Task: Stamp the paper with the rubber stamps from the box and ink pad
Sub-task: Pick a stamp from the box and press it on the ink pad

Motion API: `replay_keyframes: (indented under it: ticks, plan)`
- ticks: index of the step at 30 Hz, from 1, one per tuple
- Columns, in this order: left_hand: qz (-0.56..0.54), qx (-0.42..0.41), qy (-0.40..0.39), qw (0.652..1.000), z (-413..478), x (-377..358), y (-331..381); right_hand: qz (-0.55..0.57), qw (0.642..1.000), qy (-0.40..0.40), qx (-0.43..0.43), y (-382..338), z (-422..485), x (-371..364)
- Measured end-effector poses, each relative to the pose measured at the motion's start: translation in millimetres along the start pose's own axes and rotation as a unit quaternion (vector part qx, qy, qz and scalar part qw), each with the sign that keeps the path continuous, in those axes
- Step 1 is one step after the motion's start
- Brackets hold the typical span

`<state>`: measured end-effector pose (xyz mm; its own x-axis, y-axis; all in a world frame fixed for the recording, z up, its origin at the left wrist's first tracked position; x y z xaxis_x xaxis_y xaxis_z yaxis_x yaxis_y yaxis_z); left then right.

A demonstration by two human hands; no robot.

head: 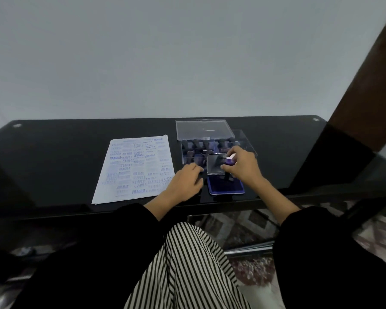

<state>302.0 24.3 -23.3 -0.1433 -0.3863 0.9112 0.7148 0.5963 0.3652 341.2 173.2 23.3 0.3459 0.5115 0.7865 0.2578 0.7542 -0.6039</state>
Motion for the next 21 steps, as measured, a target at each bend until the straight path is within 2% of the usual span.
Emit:
replay_keyframes:
  ticks: [5,11,15,18,21]
  plan:
    - [0.045,0.017,-0.061,0.997,-3,-28,-1,-0.076,0.995,-0.016,0.058,-7,-3,-26]
    - [0.048,0.017,-0.056,0.997,2,-39,-3,-0.109,0.991,-0.052,0.06,1,-3,-51]
    - [0.058,-0.002,-0.055,0.997,7,-47,-6,-0.132,0.989,0.0,0.062,0,-3,-53]
    - [0.065,-0.011,-0.054,0.996,8,-52,-8,-0.211,0.972,0.06,0.079,-3,-4,-52]
    - [0.065,-0.014,-0.038,0.997,8,-55,-10,-0.247,0.962,0.088,0.08,-3,-6,-49]
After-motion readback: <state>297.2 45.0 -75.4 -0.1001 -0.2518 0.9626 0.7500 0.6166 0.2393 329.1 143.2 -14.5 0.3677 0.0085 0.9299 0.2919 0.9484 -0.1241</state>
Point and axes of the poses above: each hand's wrist, its own z-axis towards the middle knuckle, its own x-axis out of the back of the hand, y = z × x, the point moved 7 cm from there along z, towards the middle knuckle, and after that the axes turned 4 degrees about -x, right-handed, at the moved point
